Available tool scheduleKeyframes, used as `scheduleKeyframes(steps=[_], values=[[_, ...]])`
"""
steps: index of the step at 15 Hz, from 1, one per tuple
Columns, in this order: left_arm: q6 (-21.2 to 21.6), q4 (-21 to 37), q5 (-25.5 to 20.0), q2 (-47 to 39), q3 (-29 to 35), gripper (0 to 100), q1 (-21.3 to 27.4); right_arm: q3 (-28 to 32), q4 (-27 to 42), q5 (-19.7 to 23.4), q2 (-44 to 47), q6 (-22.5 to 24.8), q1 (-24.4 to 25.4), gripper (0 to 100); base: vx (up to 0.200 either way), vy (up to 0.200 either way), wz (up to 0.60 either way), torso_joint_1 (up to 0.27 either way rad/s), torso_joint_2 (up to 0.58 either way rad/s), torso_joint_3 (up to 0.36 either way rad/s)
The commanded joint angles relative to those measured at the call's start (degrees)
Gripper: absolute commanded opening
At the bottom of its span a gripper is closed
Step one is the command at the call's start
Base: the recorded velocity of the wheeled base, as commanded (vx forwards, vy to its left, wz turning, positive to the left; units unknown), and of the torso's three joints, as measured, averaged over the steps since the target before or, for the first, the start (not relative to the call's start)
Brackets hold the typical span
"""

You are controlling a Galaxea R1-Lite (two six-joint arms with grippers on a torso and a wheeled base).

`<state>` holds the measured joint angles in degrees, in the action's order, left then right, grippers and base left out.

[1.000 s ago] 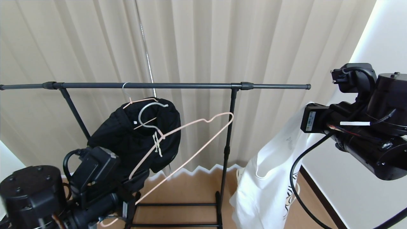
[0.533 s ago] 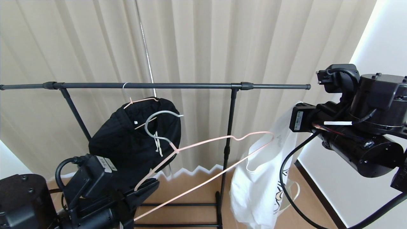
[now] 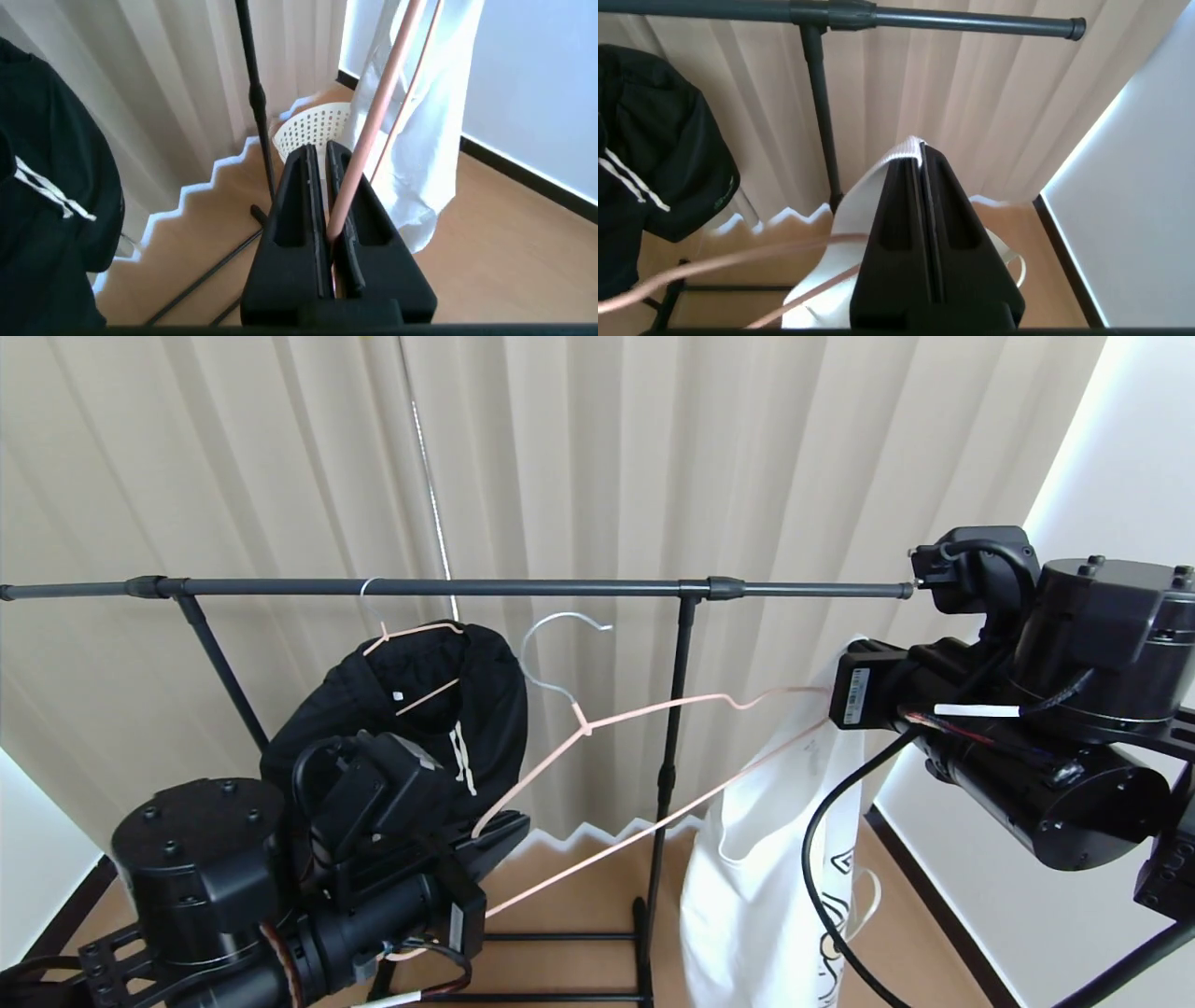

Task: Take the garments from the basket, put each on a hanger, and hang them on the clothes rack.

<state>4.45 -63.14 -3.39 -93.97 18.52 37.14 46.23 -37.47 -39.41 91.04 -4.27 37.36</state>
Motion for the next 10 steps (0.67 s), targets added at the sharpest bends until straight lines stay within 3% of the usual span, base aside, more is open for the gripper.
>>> scheduleKeyframes(steps=[1,10], values=[[-1.0,-0.1,1.3,-3.7,2.7,0,0.5,0.1,-0.1,-0.3,0.1,0.0,0.6,0,0.0,0.0,0.0,0.0,0.0,0.0],[-1.0,0.0,3.4,-6.0,7.3,0,0.6,0.6,-0.1,-2.7,0.9,0.1,4.6,0,0.0,0.0,0.0,0.0,0.0,0.0]])
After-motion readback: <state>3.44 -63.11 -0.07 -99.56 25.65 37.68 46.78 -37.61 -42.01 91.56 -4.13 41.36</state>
